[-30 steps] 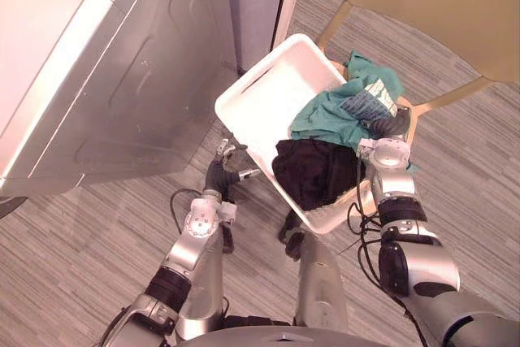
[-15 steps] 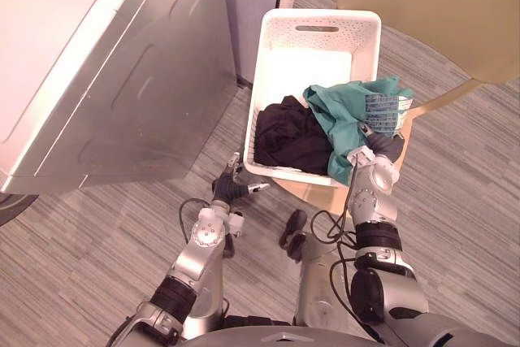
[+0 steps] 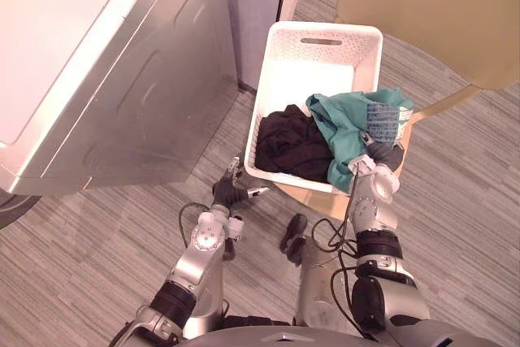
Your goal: Pick up the laundry basket with both hands and put the clothes into the washing machine.
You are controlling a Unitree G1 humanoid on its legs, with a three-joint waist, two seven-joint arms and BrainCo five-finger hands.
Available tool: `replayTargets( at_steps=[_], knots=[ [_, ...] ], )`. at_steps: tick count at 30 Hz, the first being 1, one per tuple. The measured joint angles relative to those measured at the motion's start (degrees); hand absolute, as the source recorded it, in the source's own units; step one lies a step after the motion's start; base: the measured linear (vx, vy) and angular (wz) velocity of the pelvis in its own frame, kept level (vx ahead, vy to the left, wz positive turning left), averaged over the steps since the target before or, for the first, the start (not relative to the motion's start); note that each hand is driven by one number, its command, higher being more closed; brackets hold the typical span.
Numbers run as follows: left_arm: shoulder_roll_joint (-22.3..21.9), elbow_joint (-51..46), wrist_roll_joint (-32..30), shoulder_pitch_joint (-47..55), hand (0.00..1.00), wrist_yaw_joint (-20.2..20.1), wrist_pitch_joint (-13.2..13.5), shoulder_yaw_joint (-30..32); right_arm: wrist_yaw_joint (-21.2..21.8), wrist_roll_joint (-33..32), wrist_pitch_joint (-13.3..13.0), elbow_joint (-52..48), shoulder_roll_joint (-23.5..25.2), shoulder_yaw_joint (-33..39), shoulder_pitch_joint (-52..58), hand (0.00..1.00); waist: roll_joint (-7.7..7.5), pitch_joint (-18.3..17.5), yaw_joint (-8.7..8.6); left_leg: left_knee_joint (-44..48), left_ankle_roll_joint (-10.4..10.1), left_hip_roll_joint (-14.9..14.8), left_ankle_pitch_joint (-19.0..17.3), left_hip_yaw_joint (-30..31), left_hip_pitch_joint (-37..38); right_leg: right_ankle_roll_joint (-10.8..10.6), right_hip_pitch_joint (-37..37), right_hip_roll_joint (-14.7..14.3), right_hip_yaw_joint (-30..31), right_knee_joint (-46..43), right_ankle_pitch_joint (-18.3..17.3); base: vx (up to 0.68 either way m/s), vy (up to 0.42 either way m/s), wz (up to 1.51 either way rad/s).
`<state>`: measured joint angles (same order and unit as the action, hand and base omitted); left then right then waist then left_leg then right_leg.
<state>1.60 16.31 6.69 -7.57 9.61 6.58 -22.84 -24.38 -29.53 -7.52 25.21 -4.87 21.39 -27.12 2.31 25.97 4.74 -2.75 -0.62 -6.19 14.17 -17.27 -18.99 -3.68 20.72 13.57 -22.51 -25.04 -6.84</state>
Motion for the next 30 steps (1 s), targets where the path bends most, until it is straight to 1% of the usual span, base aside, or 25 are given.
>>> replayTargets(
  at_steps=[2,3,4,5,7,8,10,12,14,19,23,26,27,30],
  knots=[
    [-0.1,0.0,0.0,-0.2,0.00,0.1,-0.2,0.0,-0.3,-0.6,-0.6,-1.0,0.8,0.5,0.9,1.00,-0.09,0.0,0.12,0.2,0.0,-0.1,-0.3,-0.1,0.0,0.0,-0.2,0.0,-0.1,0.2,0.0,0.04,-0.048,0.01],
    [-0.3,0.0,0.0,-0.3,0.00,0.1,-0.3,0.0,-0.7,-1.9,-1.3,-2.9,2.2,1.5,2.1,1.00,-0.09,0.0,0.20,0.7,0.1,-0.2,-0.6,-0.2,0.0,0.0,-0.6,-0.1,-0.2,0.4,0.0,0.04,-0.040,0.03],
    [-0.5,0.1,0.0,-0.2,0.00,0.1,-0.4,0.1,-1.5,-4.0,-3.1,-4.6,4.1,2.6,2.8,1.00,-0.25,-0.2,0.13,1.7,0.0,-0.3,-1.3,-0.3,-0.1,-0.1,-1.0,0.0,-0.2,0.6,0.0,0.05,-0.037,0.01],
    [-0.7,0.2,0.0,-0.2,0.00,0.2,-0.4,0.2,-2.3,-5.2,-4.2,-5.2,4.9,3.2,2.8,1.00,-0.38,-0.3,0.08,2.6,0.1,-0.4,-2.0,-0.4,-0.4,-0.1,-1.0,0.0,-0.2,0.6,0.0,0.05,-0.029,-0.02],
    [-1.1,0.3,0.0,-0.2,0.00,0.4,-0.5,0.2,-2.7,-8.5,-7.8,-7.3,6.1,4.7,2.9,1.00,-0.43,-0.3,0.01,5.8,0.2,-1.1,-3.9,-1.1,-1.4,-0.2,-1.6,0.1,-0.2,0.9,0.1,0.05,-0.016,-0.02],
    [-1.6,0.4,0.0,-0.2,0.00,0.5,-0.5,0.2,-3.9,-10.6,-10.1,-9.0,6.6,4.9,3.1,1.00,-0.51,-0.4,-0.05,7.6,0.3,-1.6,-5.1,-1.7,-1.8,-0.2,-2.0,0.0,-0.2,1.0,0.1,0.04,-0.006,-0.01],
    [-2.0,0.8,0.0,-0.2,0.00,0.5,-0.5,0.2,-4.6,-13.0,-12.4,-9.7,7.1,5.7,3.1,1.00,-0.74,-0.7,-0.03,8.7,0.3,-1.9,-5.9,-2.0,-2.1,-0.3,-2.1,0.0,-0.1,1.1,0.1,0.02,-0.001,-0.01],
    [-2.8,1.4,0.1,-0.2,0.00,1.1,-0.7,0.1,-5.1,-16.2,-15.5,-10.9,9.0,7.0,3.6,1.00,-1.22,-1.3,-0.02,9.9,0.4,-2.5,-6.7,-3.0,-2.2,-0.4,-2.8,-0.1,-0.3,1.5,0.0,0.07,-0.004,-0.01],
    [-3.1,3.0,0.8,-0.3,0.00,1.4,-1.0,0.0,-6.3,-18.6,-17.6,-10.9,9.6,7.0,4.3,1.00,-1.48,-2.3,-0.06,10.6,0.4,-2.5,-7.2,-3.1,-2.4,-0.5,-2.8,0.0,-0.2,1.7,0.0,0.08,-0.004,-0.03],
    [-3.7,3.5,2.1,-0.6,0.00,1.7,-1.1,-0.1,-7.0,-22.5,-19.6,-10.8,9.8,7.0,4.4,1.00,-1.40,-2.6,-0.06,12.3,0.2,-2.7,-8.1,-3.1,-3.0,-0.6,-2.8,0.1,-0.1,1.6,-0.1,0.07,0.000,-0.01],
    [-3.9,4.8,2.1,-0.7,0.00,1.7,-1.1,-0.5,-7.2,-22.8,-19.7,-10.8,9.8,6.7,4.5,1.00,-1.43,-3.4,-0.06,13.1,0.1,-2.7,-8.6,-3.2,-3.2,-0.7,-2.9,0.2,-0.1,1.6,-0.2,0.06,-0.006,-0.01],
    [-3.9,4.9,2.1,-0.7,0.00,1.8,-1.2,-0.5,-7.5,-21.8,-19.7,-12.0,9.9,5.5,4.6,1.00,-1.39,-3.8,-0.10,14.0,0.1,-2.9,-9.6,-3.1,-2.8,-1.0,-3.8,0.3,-0.1,1.6,-0.5,0.04,-0.010,0.01],
    [-4.0,4.9,2.1,-0.7,0.00,1.8,-1.1,-0.7,-7.7,-21.5,-19.7,-14.2,9.8,4.6,4.8,1.00,-1.35,-4.1,-0.08,14.2,0.4,-2.9,-10.0,-3.1,-2.9,-1.1,-3.8,0.3,-0.1,1.5,-0.6,0.05,-0.009,0.00],
    [-4.0,4.9,2.1,-0.4,0.00,1.7,-1.2,-0.9,-8.7,-17.2,-19.6,-20.2,9.8,1.6,5.1,1.00,-1.28,-4.5,-0.18,15.3,0.3,-2.9,-10.8,-3.1,-2.7,-1.2,-4.5,0.5,-0.1,1.4,-0.9,0.06,-0.008,0.01]
  ],
)
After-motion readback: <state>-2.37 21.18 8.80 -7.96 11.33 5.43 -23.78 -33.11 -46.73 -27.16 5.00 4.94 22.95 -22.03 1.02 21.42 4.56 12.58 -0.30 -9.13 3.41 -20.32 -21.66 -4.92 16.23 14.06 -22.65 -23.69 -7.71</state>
